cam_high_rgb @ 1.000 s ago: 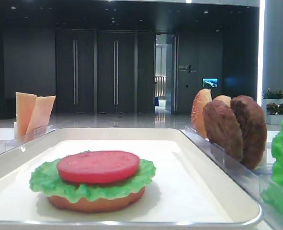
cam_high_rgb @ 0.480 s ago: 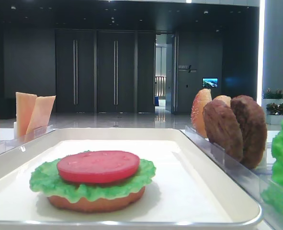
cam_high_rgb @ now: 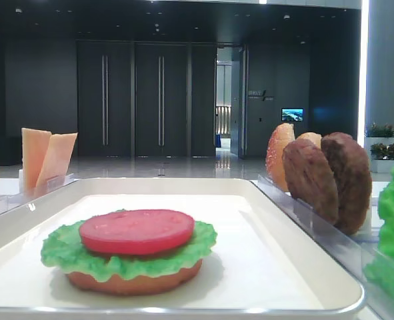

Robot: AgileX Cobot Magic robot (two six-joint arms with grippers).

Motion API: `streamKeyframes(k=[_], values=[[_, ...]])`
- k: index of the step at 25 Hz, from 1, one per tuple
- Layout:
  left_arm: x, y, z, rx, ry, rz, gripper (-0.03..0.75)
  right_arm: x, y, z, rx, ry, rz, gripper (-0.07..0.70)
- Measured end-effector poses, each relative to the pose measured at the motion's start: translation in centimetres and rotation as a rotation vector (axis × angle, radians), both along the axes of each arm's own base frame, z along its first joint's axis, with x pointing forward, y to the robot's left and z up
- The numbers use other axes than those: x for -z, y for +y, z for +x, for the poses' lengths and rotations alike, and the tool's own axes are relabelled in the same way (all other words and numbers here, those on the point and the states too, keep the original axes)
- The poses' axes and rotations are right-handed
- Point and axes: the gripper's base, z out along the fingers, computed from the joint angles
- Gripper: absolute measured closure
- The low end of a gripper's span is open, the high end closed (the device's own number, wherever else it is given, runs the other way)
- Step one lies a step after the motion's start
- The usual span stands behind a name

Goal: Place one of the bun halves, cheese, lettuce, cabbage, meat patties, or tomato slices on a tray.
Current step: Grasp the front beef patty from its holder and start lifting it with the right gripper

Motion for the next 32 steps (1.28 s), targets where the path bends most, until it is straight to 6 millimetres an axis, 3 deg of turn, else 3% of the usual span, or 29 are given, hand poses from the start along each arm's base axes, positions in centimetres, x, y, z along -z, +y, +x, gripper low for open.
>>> streamKeyframes(k=[9, 15, 23, 32], values=[[0.0, 0.0, 0.0, 0.000, 0.000, 0.000, 0.461, 1.2, -0.5, 7.2, -0.010, 0.128, 0.006, 0.041], [0.0, 0.0, 0.0, -0.001, 0.000, 0.001, 0.484, 0.8, 0.7, 9.7, 0.055, 0.142, -0.034, 0.041], [0.0, 0.0, 0.0, -0.001, 0.000, 0.001, 0.486, -0.4, 5.9, 10.1, 0.067, 0.115, -0.051, 0.041], [0.0, 0.0, 0.0, -0.001, 0.000, 0.001, 0.486, 1.8, 13.3, 9.6, -0.015, 0.170, -0.045, 0.041]])
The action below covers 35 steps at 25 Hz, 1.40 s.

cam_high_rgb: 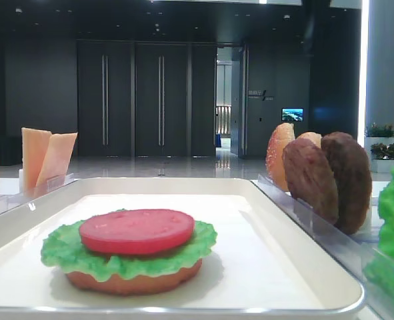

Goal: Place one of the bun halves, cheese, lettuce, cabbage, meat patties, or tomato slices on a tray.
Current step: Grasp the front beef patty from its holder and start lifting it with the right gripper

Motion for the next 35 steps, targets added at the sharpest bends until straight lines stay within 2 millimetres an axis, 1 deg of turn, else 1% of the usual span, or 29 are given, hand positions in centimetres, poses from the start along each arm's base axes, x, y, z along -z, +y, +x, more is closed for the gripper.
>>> streamKeyframes(k=[3, 7, 11, 17, 24, 31, 35], values=[[0.0, 0.0, 0.0, 0.000, 0.000, 0.000, 0.488, 0.4, 1.9, -0.3, -0.015, 0.003, -0.006, 0.041], [0.0, 0.0, 0.0, 0.000, 0.000, 0.000, 0.515, 1.0, 3.9, -0.7, -0.033, -0.009, -0.003, 0.041], [0.0, 0.0, 0.0, 0.000, 0.000, 0.000, 0.551, 1.9, 5.1, -0.8, -0.043, -0.002, -0.004, 0.066], [0.0, 0.0, 0.0, 0.000, 0.000, 0.000, 0.620, 2.6, 6.0, -0.5, -0.068, -0.011, -0.021, 0.115], [0.0, 0.0, 0.0, 0.000, 0.000, 0.000, 0.699, 3.4, 6.6, 0.1, -0.080, -0.032, -0.011, 0.143], [0.0, 0.0, 0.0, 0.000, 0.000, 0.000, 0.714, 4.6, 6.9, 0.8, -0.107, -0.023, -0.039, 0.145], [0.0, 0.0, 0.0, 0.000, 0.000, 0.000, 0.715, 5.3, 6.8, 1.2, -0.108, -0.014, -0.058, 0.145]])
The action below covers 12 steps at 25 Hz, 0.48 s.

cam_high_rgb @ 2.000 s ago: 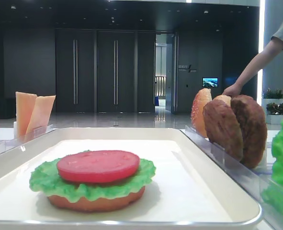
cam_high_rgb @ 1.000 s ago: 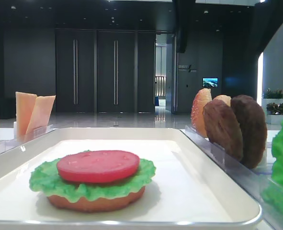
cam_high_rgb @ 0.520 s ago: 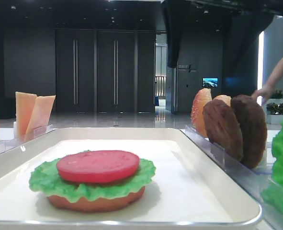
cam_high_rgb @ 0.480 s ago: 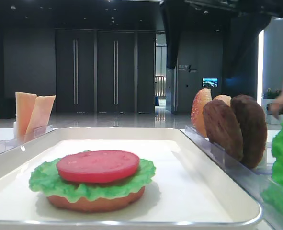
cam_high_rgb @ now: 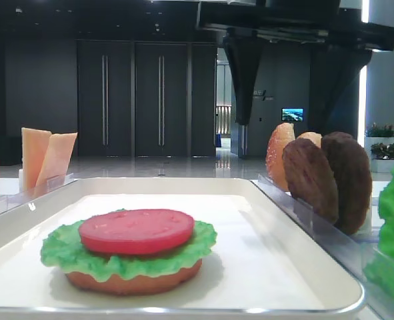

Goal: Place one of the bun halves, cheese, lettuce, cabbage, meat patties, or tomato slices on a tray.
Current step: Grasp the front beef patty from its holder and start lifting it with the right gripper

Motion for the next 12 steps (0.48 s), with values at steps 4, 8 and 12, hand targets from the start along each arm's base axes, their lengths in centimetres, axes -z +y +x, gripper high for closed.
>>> streamKeyframes(k=[4, 8, 12], values=[[0.00, 0.00, 0.00, 0.000, 0.000, 0.000, 0.715, 0.03, -0.49, 0.39, -0.004, -0.013, -0.018, 0.145], [0.00, 0.00, 0.00, 0.000, 0.000, 0.000, 0.715, 0.02, -0.77, 0.59, 0.000, -0.016, -0.023, 0.145], [0.00, 0.00, 0.00, 0.000, 0.000, 0.000, 0.715, 0.31, -0.71, 0.67, -0.004, -0.010, -0.029, 0.145]])
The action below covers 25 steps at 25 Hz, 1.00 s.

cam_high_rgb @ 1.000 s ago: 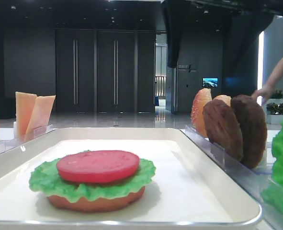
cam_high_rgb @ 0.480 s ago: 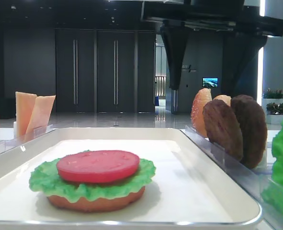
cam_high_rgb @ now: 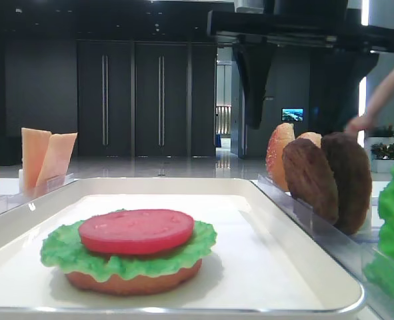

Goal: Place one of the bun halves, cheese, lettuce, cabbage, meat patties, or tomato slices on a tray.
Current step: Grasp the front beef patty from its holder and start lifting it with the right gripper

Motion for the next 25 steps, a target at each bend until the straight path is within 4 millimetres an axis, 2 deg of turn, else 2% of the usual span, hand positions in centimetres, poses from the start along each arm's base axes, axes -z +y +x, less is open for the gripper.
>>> streamKeyframes(k=[14, 20, 25], values=[[0.0, 0.0, 0.0, 0.000, 0.000, 0.000, 0.715, 2.3, 0.4, 0.6, -0.015, 0.045, -0.041, 0.145], [0.0, 0.0, 0.0, 0.000, 0.000, 0.000, 0.715, 2.5, 0.2, 0.9, -0.032, 0.026, -0.077, 0.145], [0.0, 0.0, 0.0, 0.000, 0.000, 0.000, 0.715, 2.5, 0.0, 1.1, -0.044, 0.003, -0.106, 0.195]])
